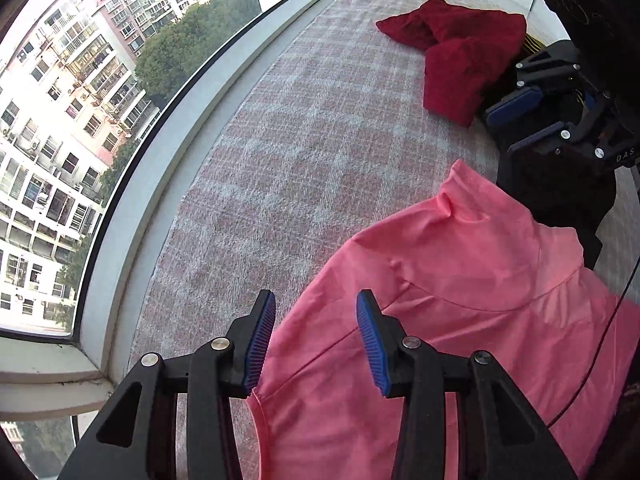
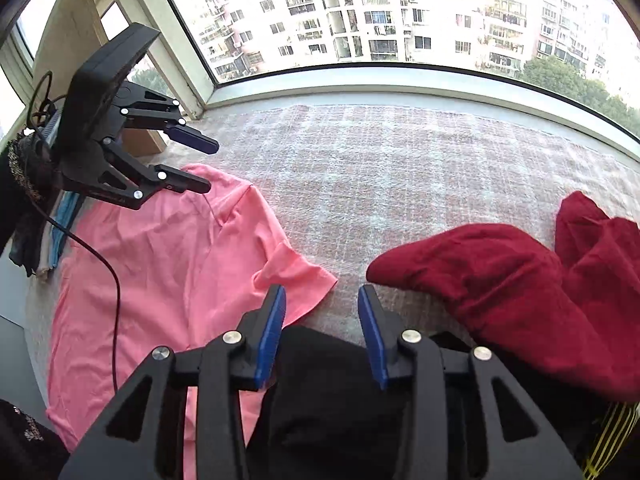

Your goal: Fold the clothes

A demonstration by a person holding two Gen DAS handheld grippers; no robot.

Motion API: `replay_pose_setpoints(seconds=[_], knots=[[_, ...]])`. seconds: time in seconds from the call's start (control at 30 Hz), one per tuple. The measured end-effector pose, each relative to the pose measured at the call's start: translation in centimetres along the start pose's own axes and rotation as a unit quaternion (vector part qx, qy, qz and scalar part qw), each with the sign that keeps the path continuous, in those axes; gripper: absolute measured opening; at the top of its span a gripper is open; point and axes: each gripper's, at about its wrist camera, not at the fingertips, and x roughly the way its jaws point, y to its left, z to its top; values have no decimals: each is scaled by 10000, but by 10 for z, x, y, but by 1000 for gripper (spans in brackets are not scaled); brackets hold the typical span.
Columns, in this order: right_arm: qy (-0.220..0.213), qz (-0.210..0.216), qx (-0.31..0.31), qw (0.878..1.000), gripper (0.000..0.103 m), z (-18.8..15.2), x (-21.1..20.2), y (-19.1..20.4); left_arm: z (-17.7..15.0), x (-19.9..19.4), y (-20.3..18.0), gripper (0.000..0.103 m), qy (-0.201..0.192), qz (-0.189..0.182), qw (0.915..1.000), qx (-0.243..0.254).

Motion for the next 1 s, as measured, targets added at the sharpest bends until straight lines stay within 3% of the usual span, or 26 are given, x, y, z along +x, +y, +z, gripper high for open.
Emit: replay_pose_setpoints(seconds=[0.1, 0.2, 0.3, 0.37, 0.4, 0.57, 0.7, 0.77, 0.8, 0.87, 0.97, 1.0], knots=[[411, 318, -251, 9983, 37, 17, 28, -3, 6, 7, 3, 40, -67, -314, 9995, -51], [570, 296, -617, 9960, 37, 22, 41, 3, 11, 21, -7, 40, 71, -436, 9986, 308], [682, 478, -735, 9938, 37, 23, 47, 7, 11, 27, -15, 23, 116, -592, 9969, 501], [741, 570, -802, 9924, 21, 24, 50, 8, 9, 28, -17, 2, 101, -621, 9968, 496], [716, 515, -796, 9929, 3, 25, 49, 8, 8, 27, -15, 1, 106, -597, 9972, 428], [591, 237, -763, 9951, 2, 29, 40, 3, -2, 12, -1, 1, -85, -457, 9989, 6], [497, -7, -744, 9960, 3, 32, 34, 0, -3, 23, 20, 2, 121, -189, 9982, -553], [501, -291, -790, 9952, 4, 31, 34, 0, -2, 26, 17, 8, 100, -113, 9988, -472], [503, -433, -813, 9945, 10, 31, 34, 0, -2, 24, 15, 9, 68, -129, 9990, -430], [470, -672, -840, 9931, 22, 31, 32, 0, -2, 17, 15, 27, -22, -117, 9990, -423], [42, -475, -704, 9964, 26, 37, 15, 1, -3, 0, 24, 30, -212, 23, 9984, -527], [-26, -109, -704, 9975, 26, 37, 10, 5, -5, -7, 29, 30, -268, 144, 9977, -600]])
